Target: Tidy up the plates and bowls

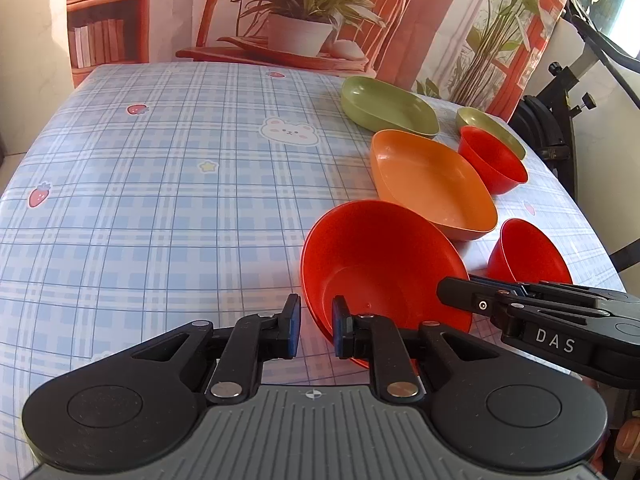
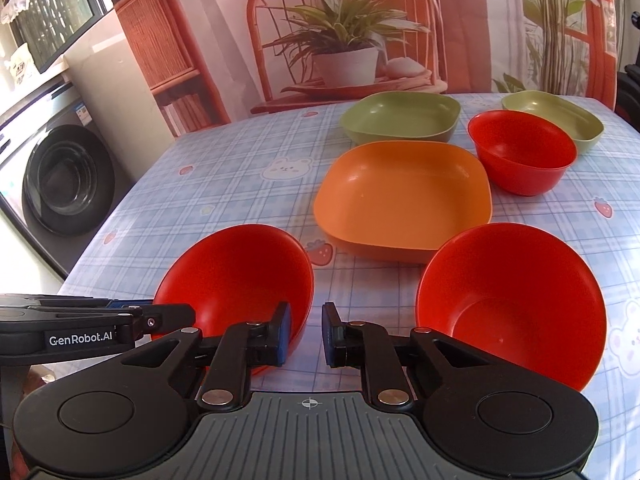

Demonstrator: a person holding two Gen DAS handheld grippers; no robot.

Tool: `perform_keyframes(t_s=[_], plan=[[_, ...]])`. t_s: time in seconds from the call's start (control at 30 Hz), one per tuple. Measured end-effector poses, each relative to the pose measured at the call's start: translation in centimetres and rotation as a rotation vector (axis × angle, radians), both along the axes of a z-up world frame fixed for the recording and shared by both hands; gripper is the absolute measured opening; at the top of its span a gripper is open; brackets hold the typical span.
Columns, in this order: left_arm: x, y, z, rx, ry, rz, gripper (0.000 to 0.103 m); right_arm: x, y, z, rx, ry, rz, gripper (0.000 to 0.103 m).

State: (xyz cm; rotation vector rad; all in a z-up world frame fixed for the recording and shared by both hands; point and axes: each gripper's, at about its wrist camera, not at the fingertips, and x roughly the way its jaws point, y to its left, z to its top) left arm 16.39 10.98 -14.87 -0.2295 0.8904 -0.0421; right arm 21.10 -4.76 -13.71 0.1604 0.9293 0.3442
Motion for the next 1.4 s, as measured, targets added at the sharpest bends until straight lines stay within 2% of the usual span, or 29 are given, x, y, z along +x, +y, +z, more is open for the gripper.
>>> perform_keyframes(t_s=[0.17, 0.5, 0.8, 0.97, 1.17, 1.3, 1.4], plan=[[-0.6, -1.0, -0.1, 0.046, -0.007, 0.017, 0.014, 0.0, -0.2, 0.0, 0.034, 0.008, 0.008, 0.009], [-1.3, -1.2, 0.2, 0.050, -0.009, 0.021, 0.014, -0.2, -0.9, -0.1, 0.072, 0.022, -0.007, 0.007], [-1.4, -1.5, 1.9, 0.049, -0.048, 0.008, 0.014, -0.9, -1.5, 1.3, 0.087, -0.039, -0.019, 0.007], [-0.6, -2.4, 3.6, 0.058, -0.074, -0.018, 0.013, -1.2, -2.4, 3.1, 0.098, -0.098, -0.050, 0.007], [1.3, -6.1, 6.1, 0.082, -0.138, -0.106, 0.014, -1.8, -5.8, 5.8, 0.117, -0.188, -0.139, 0.006], [3.2, -9.1, 5.9, 0.085, -0.138, -0.154, 0.014, -2.1, -8.9, 6.3, 0.108, -0.205, -0.223, 0.007], [4.1, -10.9, 5.2, 0.072, -0.131, -0.184, 0.014, -2.4, -10.9, 5.9, 0.094, -0.185, -0.269, 0.007]])
